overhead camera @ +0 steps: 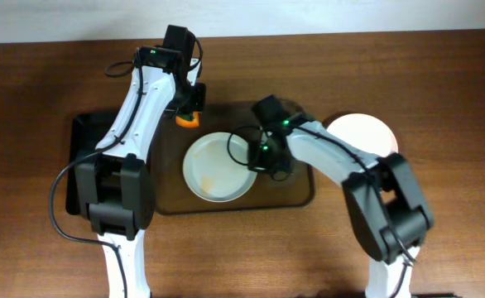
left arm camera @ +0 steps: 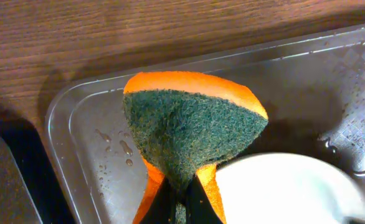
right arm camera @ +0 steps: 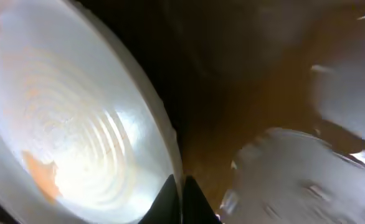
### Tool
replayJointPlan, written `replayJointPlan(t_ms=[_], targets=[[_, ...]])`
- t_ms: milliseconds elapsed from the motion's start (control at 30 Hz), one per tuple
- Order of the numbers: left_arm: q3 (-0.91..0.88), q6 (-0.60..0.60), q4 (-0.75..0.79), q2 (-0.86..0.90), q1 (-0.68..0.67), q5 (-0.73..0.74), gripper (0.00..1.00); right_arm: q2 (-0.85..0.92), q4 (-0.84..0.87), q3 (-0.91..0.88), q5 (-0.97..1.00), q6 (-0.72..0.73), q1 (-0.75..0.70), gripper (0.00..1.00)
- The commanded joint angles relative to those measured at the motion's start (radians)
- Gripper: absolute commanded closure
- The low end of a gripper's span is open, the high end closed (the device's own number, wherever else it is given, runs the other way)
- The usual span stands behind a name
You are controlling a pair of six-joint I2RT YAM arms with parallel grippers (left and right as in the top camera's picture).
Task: Clean dirty plates on tray and stack at the side
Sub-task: 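Scrub the held plate with the sponge in the left gripper, then carry the plate with the right gripper onto the plate stack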
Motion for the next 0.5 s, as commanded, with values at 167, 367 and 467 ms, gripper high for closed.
replayJointPlan(t_ms=[167, 367, 467], targets=[[-0.005, -0.02, 0.006, 0.005, 0.003, -0.116, 1.0, -0.354, -0.204, 0.004, 0.592, -0.088, 0.051, 0.96], [-0.016, -0.02, 0.01, 0.008, 0.003, -0.116, 1.0, -0.403, -0.217, 0.004, 1.119, -0.115, 0.237, 0.96], [-0.022, -0.02, 0.01, 0.011, 0.003, -0.116, 1.0, -0.403, -0.217, 0.004, 1.422, -0.137, 0.38, 0.96]])
